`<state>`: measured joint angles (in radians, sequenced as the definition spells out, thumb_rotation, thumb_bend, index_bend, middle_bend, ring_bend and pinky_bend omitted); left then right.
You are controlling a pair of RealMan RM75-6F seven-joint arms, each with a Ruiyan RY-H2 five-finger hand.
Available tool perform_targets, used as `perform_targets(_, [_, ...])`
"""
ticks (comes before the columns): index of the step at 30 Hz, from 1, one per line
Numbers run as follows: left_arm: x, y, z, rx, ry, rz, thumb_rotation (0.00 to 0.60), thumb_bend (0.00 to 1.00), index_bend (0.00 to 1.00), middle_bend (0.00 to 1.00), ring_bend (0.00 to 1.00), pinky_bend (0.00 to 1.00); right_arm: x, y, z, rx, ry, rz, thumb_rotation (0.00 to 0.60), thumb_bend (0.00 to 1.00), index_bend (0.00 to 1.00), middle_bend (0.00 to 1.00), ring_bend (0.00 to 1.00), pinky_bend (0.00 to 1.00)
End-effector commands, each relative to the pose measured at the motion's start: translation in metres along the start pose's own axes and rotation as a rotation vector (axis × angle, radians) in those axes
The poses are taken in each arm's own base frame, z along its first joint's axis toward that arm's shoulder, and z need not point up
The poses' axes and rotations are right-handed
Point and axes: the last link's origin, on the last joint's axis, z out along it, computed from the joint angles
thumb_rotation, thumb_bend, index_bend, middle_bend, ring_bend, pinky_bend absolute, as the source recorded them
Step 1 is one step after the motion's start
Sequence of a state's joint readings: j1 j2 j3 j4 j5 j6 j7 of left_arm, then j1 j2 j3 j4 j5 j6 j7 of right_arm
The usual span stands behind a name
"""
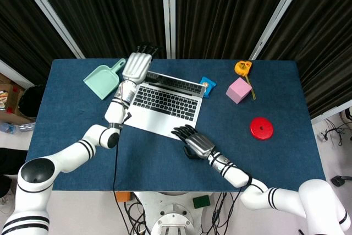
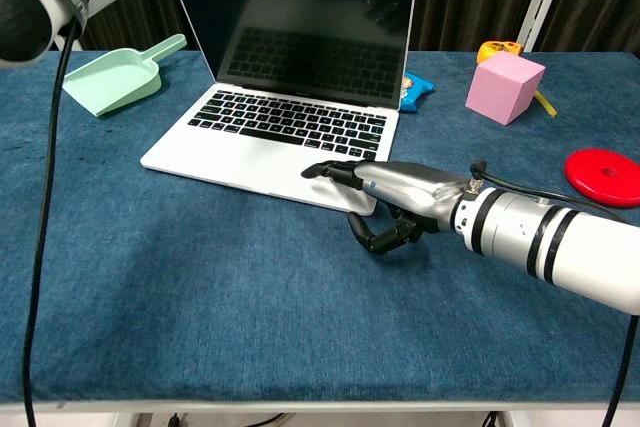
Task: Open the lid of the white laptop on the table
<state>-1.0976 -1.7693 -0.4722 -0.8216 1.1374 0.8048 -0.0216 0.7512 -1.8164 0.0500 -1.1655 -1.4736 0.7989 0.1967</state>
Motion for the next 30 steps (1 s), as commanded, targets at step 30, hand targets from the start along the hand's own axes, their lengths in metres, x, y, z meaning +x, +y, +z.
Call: perform_targets(30, [0.043,-0.024,0.057,0.217,-0.052,0.038,0.600,0.44,0.17,0.19,0.06,0.07,0.010,0.003,-0.005,0.002,0.054,-0.048,0.600,0.71,0.00,0.00,0.00,0.00])
